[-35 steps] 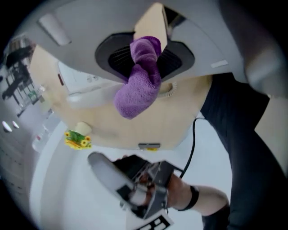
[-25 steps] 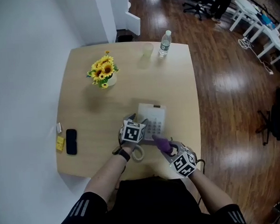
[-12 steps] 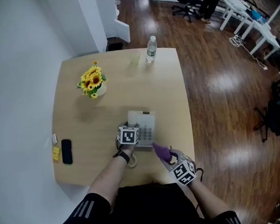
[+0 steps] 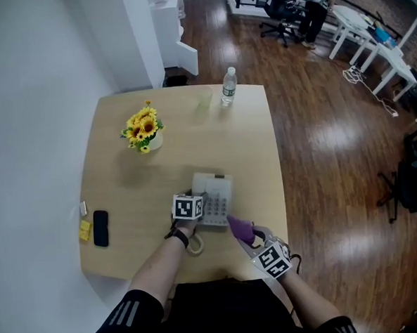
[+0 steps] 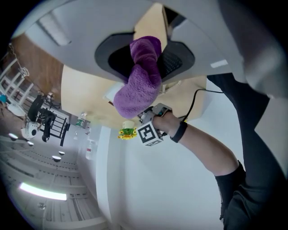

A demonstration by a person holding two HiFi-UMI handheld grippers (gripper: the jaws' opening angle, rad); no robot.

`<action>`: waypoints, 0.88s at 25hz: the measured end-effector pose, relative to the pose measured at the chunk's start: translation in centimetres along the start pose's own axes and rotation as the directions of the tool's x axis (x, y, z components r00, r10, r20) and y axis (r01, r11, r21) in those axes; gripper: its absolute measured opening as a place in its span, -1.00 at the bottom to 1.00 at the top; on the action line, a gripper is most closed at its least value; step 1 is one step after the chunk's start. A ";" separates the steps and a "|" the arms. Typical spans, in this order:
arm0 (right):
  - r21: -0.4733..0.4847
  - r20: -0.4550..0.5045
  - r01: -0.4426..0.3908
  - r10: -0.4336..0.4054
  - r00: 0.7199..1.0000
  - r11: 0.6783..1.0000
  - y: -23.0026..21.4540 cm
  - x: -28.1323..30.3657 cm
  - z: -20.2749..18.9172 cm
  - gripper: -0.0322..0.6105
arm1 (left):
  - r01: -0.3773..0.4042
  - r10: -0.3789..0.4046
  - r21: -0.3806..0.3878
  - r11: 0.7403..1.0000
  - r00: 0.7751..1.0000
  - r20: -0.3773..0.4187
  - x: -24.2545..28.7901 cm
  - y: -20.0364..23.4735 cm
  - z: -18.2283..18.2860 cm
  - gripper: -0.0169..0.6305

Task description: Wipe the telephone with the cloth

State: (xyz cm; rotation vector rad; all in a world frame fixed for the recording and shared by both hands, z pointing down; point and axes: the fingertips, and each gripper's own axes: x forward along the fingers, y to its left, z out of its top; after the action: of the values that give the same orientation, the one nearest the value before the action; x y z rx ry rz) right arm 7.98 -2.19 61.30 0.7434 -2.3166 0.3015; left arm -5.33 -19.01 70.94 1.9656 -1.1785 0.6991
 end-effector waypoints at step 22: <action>-0.044 0.300 0.009 0.004 0.954 0.999 -4.5 -3.5 14.3 -0.46 | 0.813 -0.698 0.120 0.569 0.401 0.593 -24.7 -8.8 10.2 -0.29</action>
State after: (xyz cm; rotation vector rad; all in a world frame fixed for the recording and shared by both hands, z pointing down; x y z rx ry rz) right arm 5.12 -10.04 48.42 0.8169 -2.5986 0.1417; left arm -7.27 -12.01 43.78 2.3005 -0.4398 -0.5561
